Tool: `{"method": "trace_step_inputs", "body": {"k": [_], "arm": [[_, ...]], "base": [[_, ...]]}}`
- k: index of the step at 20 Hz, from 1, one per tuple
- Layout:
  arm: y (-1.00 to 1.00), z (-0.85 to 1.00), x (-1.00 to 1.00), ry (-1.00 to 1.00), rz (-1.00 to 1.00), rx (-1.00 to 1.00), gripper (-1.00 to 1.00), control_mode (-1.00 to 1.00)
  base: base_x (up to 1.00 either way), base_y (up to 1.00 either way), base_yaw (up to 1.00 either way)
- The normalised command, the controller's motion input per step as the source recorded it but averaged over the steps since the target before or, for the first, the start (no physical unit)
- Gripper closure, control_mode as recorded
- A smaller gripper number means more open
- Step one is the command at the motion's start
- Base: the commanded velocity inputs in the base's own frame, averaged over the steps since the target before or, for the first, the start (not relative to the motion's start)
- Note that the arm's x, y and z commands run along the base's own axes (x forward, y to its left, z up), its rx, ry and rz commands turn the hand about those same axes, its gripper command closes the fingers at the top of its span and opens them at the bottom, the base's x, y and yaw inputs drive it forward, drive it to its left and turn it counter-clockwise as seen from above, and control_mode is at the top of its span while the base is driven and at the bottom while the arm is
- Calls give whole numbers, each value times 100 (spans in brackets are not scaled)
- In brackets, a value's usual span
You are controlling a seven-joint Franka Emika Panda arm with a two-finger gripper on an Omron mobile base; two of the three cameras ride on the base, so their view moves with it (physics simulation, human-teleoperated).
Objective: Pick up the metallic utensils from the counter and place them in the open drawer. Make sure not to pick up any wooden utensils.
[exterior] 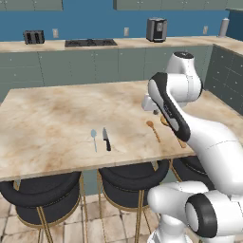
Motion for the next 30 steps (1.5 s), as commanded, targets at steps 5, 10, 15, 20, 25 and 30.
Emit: {"method": "trace_step_inputs", "body": {"k": [5,10,15,20,25,30], "arm": [[4,-1,-34,-2,0,0,-100,-100],[47,-42,-44,1,0,2,-100,-100],[73,-64,3,5,0,-1,-100,-100],[58,-48,31,16,0,-3,-100,-100],[11,-40,43,11,1,0,-100,-100],[20,-30,70,8,0,0,-100,-100]], "base": [[0,0,0],[0,0,0],[0,0,0],[0,0,0],[0,0,0],[0,0,0]]}}
